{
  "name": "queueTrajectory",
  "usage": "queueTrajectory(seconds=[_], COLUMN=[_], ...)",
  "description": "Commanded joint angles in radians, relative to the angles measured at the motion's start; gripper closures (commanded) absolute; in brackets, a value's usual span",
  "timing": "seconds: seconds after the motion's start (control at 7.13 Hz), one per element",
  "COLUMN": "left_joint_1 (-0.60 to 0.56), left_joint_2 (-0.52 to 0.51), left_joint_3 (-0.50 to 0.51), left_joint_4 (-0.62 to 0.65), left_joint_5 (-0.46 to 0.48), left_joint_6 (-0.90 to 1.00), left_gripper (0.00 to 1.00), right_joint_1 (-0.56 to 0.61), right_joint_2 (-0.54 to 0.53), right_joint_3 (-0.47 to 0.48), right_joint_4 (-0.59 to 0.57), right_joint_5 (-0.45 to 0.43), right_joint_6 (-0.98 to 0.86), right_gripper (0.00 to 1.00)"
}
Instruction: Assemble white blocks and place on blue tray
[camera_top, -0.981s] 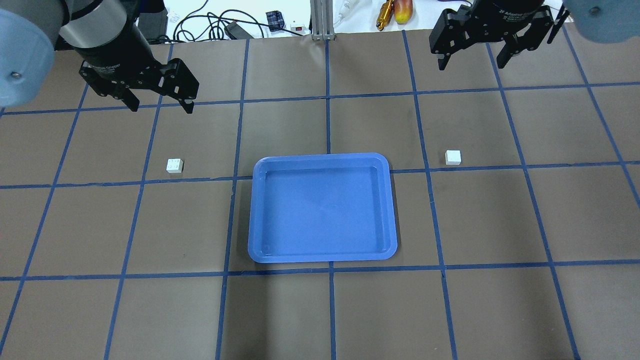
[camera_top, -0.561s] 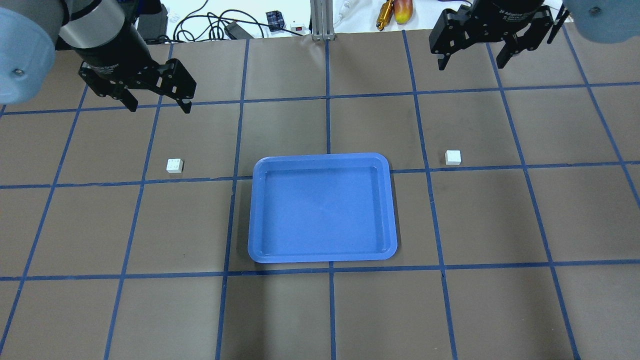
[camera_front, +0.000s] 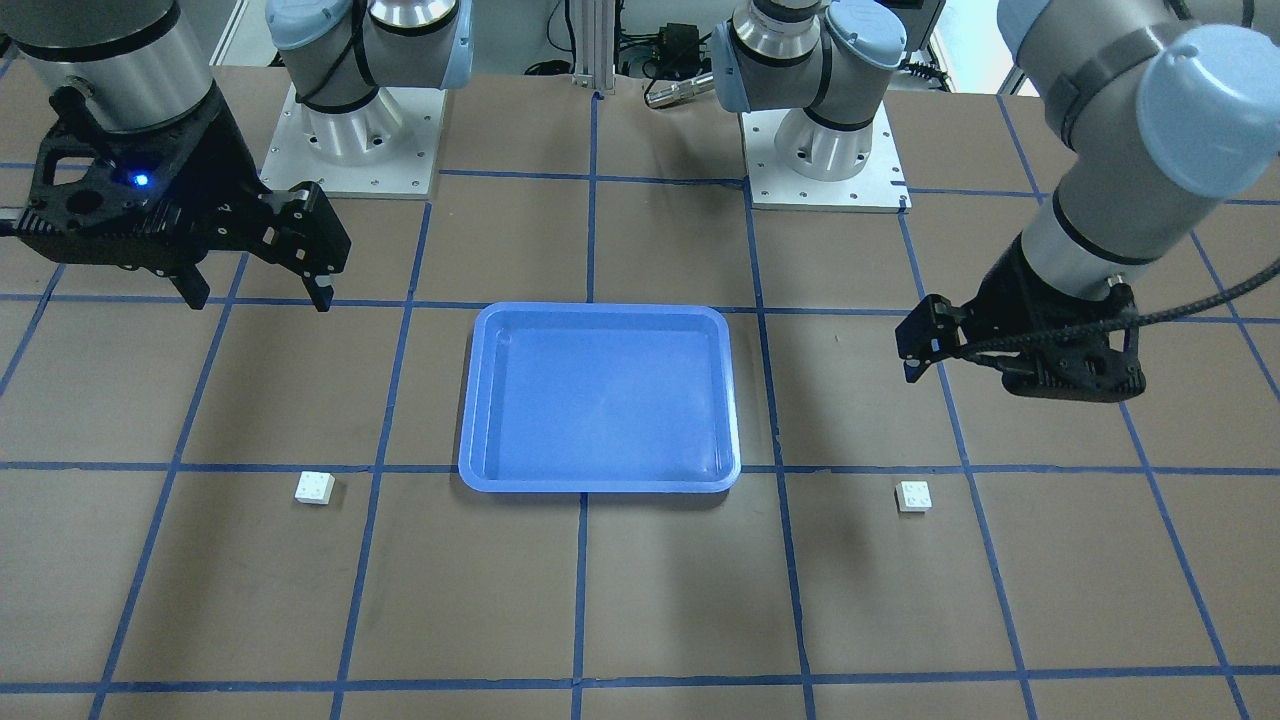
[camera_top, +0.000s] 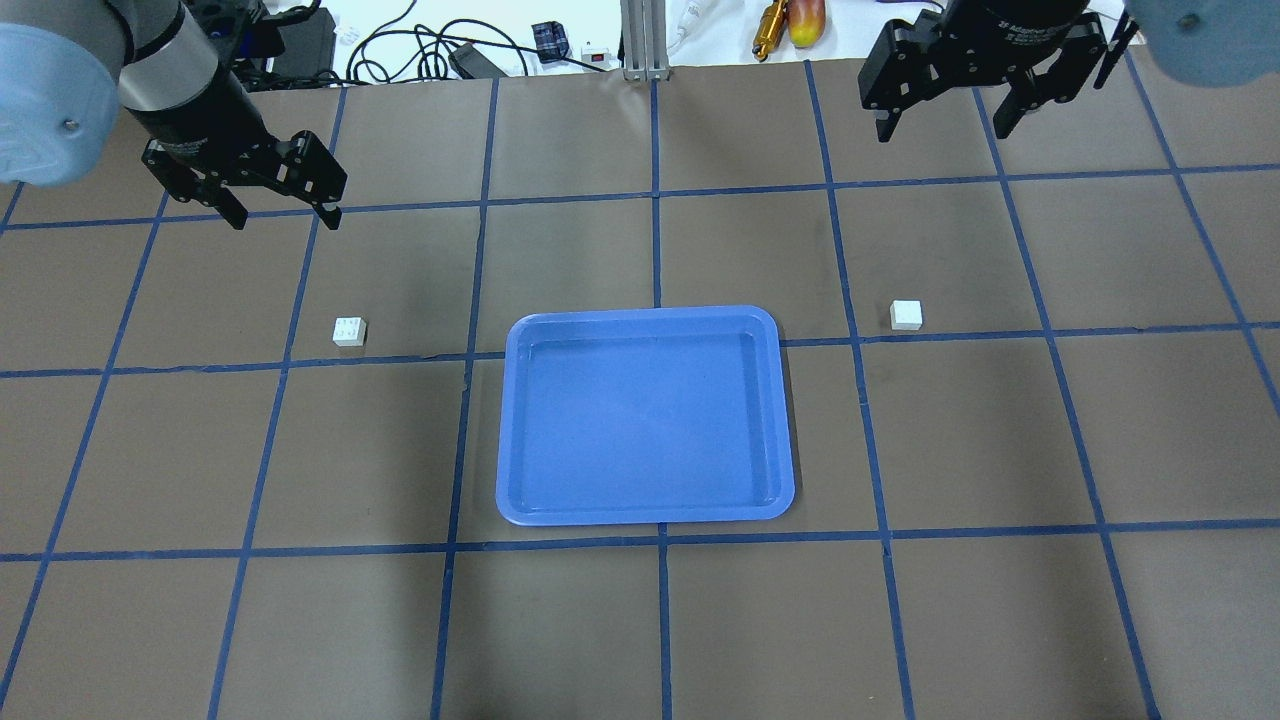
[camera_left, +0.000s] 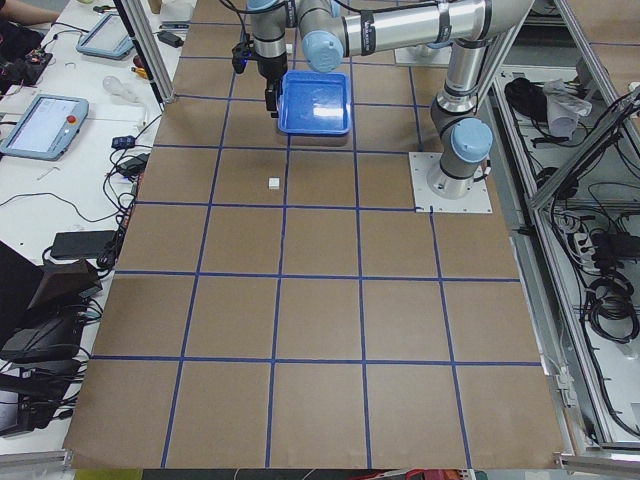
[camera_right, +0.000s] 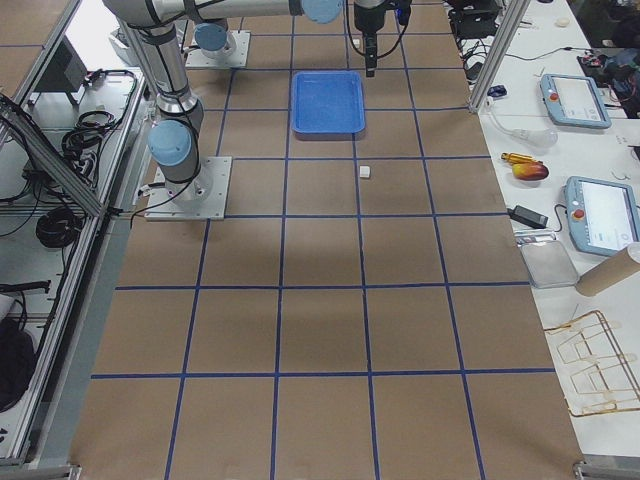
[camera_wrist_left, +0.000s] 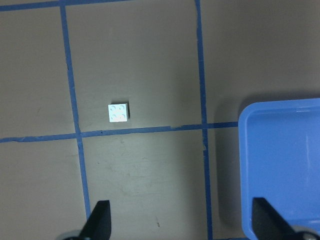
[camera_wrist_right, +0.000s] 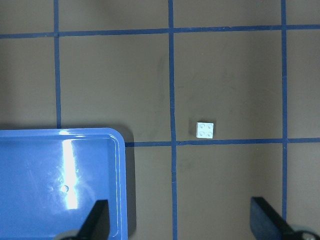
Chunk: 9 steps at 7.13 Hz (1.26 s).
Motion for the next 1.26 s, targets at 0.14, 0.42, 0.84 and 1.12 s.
queueTrajectory(seconds=[0.14, 0.42, 0.84, 1.12], left_joint_1=[0.041, 0.047, 0.085, 0.104], left_joint_2=[-0.103, -0.141, -0.204, -0.231], left_joint_3=[-0.129, -0.224, -0.271, -0.283], left_joint_4=[0.239, 0.384, 0.480, 0.486], left_joint_5=[0.004, 0.005, 0.005, 0.004], left_joint_6=[0.045, 0.047, 0.076, 0.074], left_gripper=[0.00, 0.00, 0.02, 0.02], right_joint_1=[-0.028, -0.075, -0.184, -0.264], right_joint_2=[-0.002, -0.008, -0.019, -0.019], right_joint_3=[-0.004, -0.004, 0.005, 0.059], right_joint_4=[0.102, 0.139, 0.211, 0.198], right_joint_5=[-0.033, -0.038, -0.029, -0.027], right_joint_6=[-0.307, -0.493, -0.887, -1.126], right_gripper=[0.00, 0.00, 0.00, 0.00])
